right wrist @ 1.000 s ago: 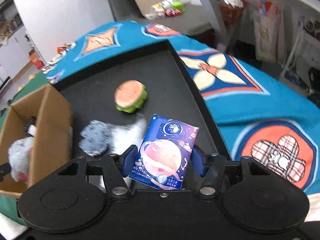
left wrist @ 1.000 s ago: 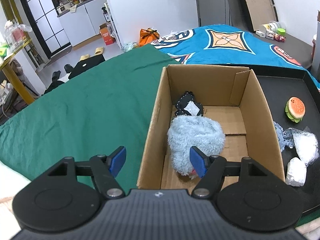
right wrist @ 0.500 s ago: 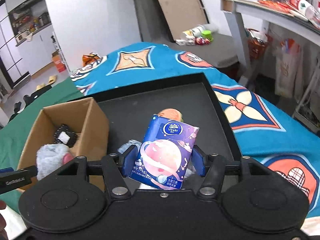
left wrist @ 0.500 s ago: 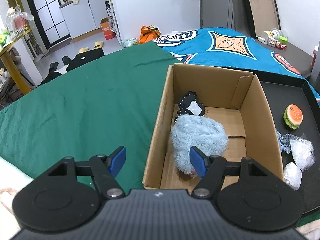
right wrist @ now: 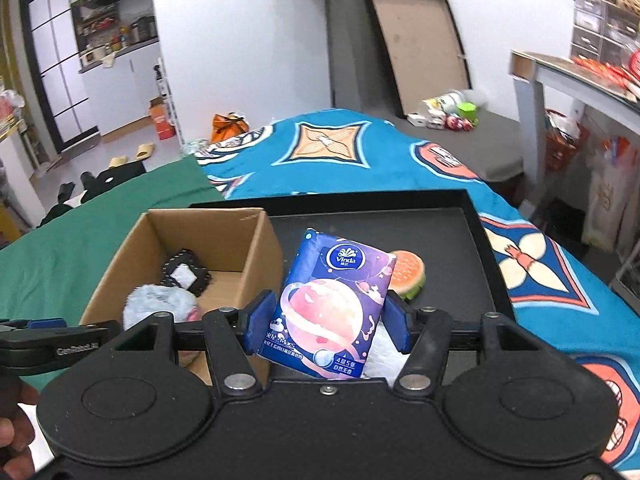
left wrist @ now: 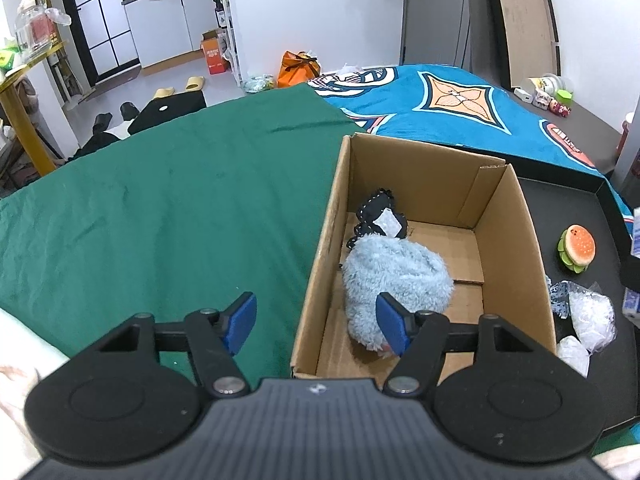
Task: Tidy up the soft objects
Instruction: 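Lift the purple tissue pack and carry it toward the cardboard box, then lower the tissue pack into the box and open the right gripper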
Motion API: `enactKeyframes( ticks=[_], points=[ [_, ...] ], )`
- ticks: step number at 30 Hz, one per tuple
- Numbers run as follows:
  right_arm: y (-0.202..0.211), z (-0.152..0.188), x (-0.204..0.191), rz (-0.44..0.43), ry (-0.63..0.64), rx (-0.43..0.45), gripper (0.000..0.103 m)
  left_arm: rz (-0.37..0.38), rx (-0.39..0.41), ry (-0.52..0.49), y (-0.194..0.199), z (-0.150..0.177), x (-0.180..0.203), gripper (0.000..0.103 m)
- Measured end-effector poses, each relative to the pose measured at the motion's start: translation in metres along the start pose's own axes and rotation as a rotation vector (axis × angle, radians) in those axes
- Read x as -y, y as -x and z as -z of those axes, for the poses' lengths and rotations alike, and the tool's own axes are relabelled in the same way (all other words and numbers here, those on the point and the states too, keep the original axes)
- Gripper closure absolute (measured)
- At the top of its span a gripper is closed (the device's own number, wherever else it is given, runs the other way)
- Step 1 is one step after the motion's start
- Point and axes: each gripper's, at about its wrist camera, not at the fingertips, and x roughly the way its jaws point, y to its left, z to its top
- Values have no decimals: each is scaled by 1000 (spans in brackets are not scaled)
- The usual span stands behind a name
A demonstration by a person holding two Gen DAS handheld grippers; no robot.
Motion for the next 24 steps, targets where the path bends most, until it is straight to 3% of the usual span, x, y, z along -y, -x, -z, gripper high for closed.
enactKeyframes(
  ticks=[10, 18, 24],
  points=[
    [3, -10, -35, -33, 91, 33, 46, 22, -12, 28, -3, -1, -9, 40],
    [-3, -14, -64, -69, 163, 35, 46, 40, -33, 48, -10, -1, -15, 57],
    [-12, -16, -82, -86, 199, 21, 46, 59, -64, 56, -19, 2, -20, 77]
  ],
)
